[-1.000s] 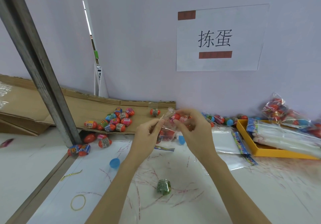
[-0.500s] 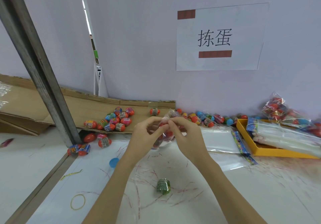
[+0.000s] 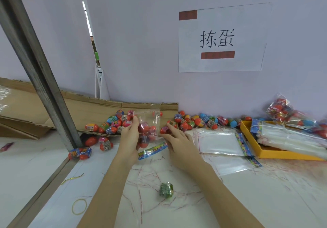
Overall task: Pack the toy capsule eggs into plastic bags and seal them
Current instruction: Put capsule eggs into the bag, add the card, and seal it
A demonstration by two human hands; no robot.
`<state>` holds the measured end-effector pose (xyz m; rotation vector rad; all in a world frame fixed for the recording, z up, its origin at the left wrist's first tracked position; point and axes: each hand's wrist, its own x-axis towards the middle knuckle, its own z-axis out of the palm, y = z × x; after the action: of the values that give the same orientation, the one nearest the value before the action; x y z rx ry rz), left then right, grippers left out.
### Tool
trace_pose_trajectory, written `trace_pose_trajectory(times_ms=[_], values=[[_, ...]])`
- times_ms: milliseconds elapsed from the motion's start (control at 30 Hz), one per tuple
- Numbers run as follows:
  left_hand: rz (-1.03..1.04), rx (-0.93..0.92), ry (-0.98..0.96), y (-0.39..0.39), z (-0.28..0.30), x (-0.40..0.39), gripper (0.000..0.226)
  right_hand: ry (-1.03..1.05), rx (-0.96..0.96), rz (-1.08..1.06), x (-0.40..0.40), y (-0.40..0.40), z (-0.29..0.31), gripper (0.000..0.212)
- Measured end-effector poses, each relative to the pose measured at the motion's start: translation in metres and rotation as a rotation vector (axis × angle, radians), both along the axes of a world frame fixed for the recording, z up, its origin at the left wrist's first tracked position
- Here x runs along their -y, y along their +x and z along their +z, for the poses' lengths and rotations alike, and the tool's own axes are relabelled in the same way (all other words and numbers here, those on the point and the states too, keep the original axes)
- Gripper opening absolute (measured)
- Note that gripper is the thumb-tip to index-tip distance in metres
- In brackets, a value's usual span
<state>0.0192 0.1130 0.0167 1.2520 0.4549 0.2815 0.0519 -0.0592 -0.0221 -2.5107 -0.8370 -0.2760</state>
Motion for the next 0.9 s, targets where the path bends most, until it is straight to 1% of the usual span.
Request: trace_pose_trajectory(times_ms=[67,100,133,167,233,267,367,400,433,500,567,600,667,700,733,800,833,900], values=[[-0.104,-0.007,-0.135,-0.001,0.005,-0.001,0.059,-0.024,0.028,-0.041,-0.003,0.001,-0.001,0.046],[-0.162,-0.001,-0.169,-0.001,0.005,-0.002,0.067,-0.013,0.049,-0.065,-0.003,0.001,-0.001,0.049],[-0.203,0.009,-0.178,-0.001,0.005,-0.002,0.07,0.018,0.06,-0.089,-0.003,0.001,-0.001,0.049],[-0.223,0.022,-0.175,-0.001,0.005,-0.003,0.067,0.075,0.055,-0.113,-0.002,0.001,0.0,0.046],[-0.241,0.062,-0.14,-0.002,0.004,-0.003,0.052,0.238,0.038,-0.158,0.0,0.002,0.004,0.036],[-0.247,0.088,-0.073,-0.003,0.002,-0.003,0.045,0.323,0.052,-0.182,0.001,0.002,0.006,0.031],[-0.179,0.162,0.353,-0.003,-0.004,0.001,0.03,0.506,0.176,-0.256,0.007,-0.002,0.016,0.014],[-0.166,0.188,0.433,-0.003,-0.005,0.002,0.028,0.555,0.213,-0.273,0.01,-0.004,0.018,0.01],[-0.171,0.214,0.462,-0.004,-0.006,0.005,0.027,0.616,0.23,-0.277,0.013,-0.005,0.021,0.012],[-0.188,0.262,0.538,-0.004,-0.007,0.01,0.029,0.798,0.183,-0.216,0.018,-0.007,0.027,0.021],[-0.182,0.298,0.694,-0.004,-0.007,0.015,0.033,0.944,0.117,-0.141,0.021,-0.01,0.035,0.027],[-0.179,0.312,0.744,-0.005,-0.007,0.017,0.034,0.976,0.101,-0.113,0.021,-0.012,0.037,0.026],[-0.188,0.322,0.774,-0.006,-0.006,0.021,0.036,0.989,0.09,-0.051,0.02,-0.013,0.04,0.023],[-0.2,0.327,0.782,-0.007,-0.007,0.022,0.037,0.965,0.124,-0.029,0.019,-0.014,0.041,0.024],[-0.216,0.337,0.792,-0.008,-0.007,0.023,0.038,0.918,0.204,-0.019,0.019,-0.014,0.041,0.025],[-0.244,0.359,0.816,-0.009,-0.008,0.024,0.04,0.754,0.402,-0.038,0.019,-0.013,0.04,0.025],[-0.25,0.367,0.825,-0.01,-0.008,0.024,0.04,0.692,0.453,-0.041,0.019,-0.013,0.039,0.024],[-0.256,0.383,0.825,-0.01,-0.006,0.026,0.042,0.648,0.429,-0.018,0.02,-0.013,0.038,0.023]])
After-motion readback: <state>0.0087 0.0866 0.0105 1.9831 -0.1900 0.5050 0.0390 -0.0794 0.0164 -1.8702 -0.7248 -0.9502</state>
